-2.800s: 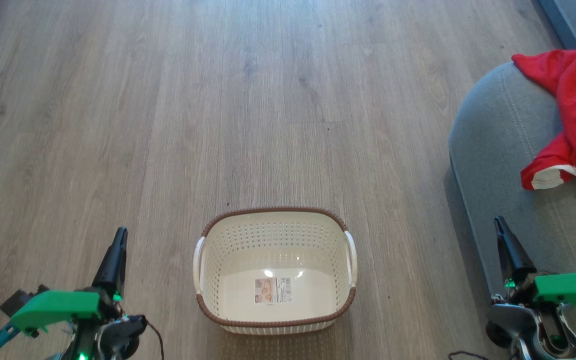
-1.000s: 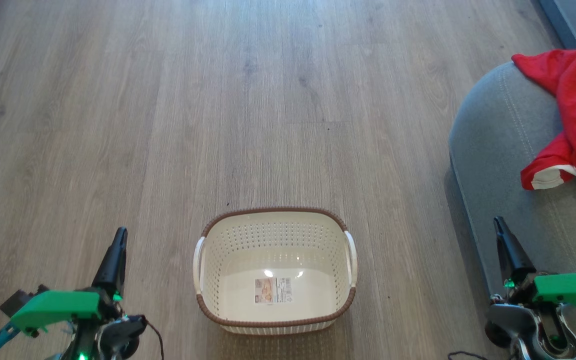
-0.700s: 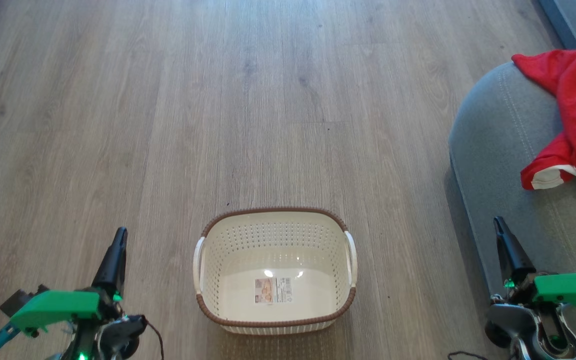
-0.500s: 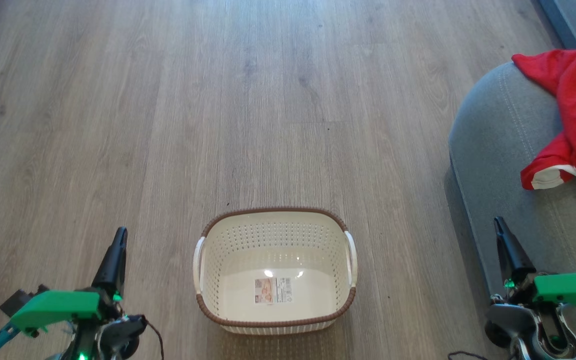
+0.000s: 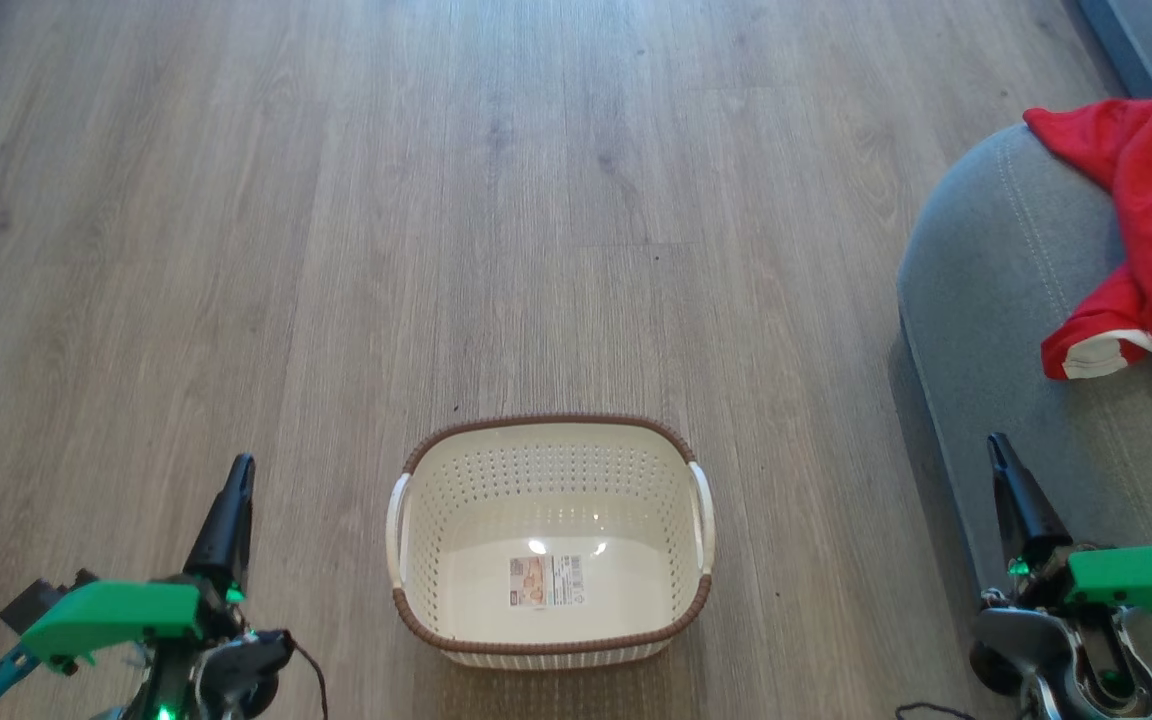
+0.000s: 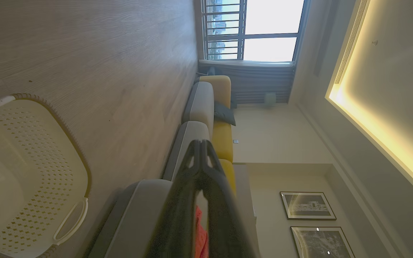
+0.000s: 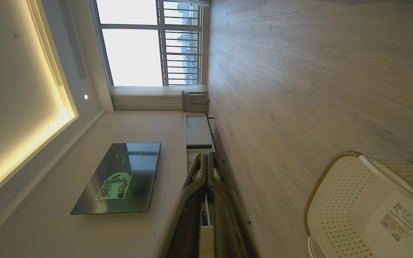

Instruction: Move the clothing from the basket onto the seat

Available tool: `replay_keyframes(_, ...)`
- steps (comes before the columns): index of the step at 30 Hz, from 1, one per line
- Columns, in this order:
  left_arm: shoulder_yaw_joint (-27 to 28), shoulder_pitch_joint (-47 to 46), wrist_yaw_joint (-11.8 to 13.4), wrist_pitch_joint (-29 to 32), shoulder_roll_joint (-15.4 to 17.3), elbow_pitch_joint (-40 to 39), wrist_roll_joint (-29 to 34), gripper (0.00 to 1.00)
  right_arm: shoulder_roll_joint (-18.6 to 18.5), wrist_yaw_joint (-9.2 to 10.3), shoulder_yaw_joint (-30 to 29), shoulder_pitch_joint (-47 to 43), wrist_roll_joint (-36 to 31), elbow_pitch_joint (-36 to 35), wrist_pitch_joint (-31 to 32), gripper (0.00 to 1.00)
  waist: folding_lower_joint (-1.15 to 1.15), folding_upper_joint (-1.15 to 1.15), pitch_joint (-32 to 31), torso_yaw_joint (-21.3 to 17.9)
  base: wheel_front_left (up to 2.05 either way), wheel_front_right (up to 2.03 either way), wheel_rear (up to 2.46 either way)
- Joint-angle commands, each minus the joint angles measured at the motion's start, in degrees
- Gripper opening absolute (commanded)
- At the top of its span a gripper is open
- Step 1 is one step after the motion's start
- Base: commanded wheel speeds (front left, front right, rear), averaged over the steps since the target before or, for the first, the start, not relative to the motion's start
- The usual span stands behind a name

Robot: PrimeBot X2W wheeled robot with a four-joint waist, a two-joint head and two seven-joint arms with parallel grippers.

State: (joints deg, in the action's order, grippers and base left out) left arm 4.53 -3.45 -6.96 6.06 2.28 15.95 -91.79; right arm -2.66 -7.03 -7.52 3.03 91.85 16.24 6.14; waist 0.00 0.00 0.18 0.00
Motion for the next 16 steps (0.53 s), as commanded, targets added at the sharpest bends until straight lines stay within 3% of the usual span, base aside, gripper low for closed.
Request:
replay_keyframes(1,2.0,-2.7,-0.5,0.4,0.6,-1.9,-0.4,0.00,-0.2,-0.46,0.9,3.2,0.3,-2.2,0.4,0.00,0.00,0.00,0.0,0.0,0.00,0.00,0.00)
replay_keyframes(16,2.0,-2.7,-0.5,0.4,0.6,-1.9,-0.4,0.00,-0.2,-0.46,0.9,3.2,0.3,-2.2,0.4,0.00,0.00,0.00,0.0,0.0,0.00,0.00,0.00)
